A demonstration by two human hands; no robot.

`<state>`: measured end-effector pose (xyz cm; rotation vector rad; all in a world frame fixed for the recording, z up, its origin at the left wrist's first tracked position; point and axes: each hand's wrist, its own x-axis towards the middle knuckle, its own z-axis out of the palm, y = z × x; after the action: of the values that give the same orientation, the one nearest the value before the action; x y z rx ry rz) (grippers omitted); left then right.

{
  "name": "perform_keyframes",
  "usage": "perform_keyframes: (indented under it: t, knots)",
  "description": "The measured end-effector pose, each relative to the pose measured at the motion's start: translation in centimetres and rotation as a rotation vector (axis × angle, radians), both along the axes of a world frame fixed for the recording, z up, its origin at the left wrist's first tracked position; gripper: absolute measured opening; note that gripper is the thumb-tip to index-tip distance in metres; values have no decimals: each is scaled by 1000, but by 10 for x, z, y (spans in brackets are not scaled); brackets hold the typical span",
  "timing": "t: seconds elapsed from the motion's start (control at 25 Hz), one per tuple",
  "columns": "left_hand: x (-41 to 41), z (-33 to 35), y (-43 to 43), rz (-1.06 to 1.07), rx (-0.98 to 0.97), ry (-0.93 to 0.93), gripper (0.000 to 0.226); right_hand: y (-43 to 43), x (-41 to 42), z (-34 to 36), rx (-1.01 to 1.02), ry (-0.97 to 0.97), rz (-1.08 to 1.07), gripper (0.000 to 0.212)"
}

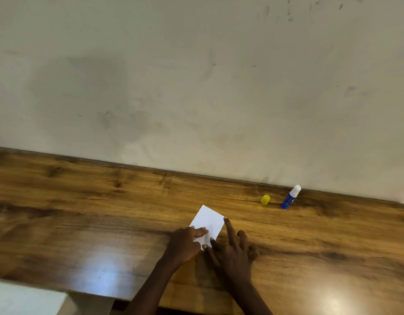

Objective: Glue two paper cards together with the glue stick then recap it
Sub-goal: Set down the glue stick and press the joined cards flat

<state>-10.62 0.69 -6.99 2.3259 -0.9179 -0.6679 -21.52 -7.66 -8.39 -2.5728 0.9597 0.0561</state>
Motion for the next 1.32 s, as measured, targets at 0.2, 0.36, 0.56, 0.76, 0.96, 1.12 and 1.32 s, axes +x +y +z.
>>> perform_keyframes:
  t: [0.2,0.36,0.56,0.76,0.96,1.12,1.32]
  knots:
    - [1,3,-16,-63,-69,81,64,-23,17,-1,-83,-4,-84,39]
    - [6,3,-28,33,-89,-3,62,-48,31,-1,-132,-14,-82,37]
    - [13,-14,-23,19,116,-204,61,-55,38,-5,-130,-27,-80,38]
    - [12,-23,-21,37,120,-237,59,-50,23,-4,-67,-100,-140,43]
    - [10,-21,-28,73,109,-235,59,-83,3,16,2,-645,-534,32]
    - [6,-13,-46,113,-15,-256,60,-131,-14,28,74,-897,-744,43]
    - [-9,9,-123,63,-266,-85,60,-179,-19,29,135,-771,-670,61]
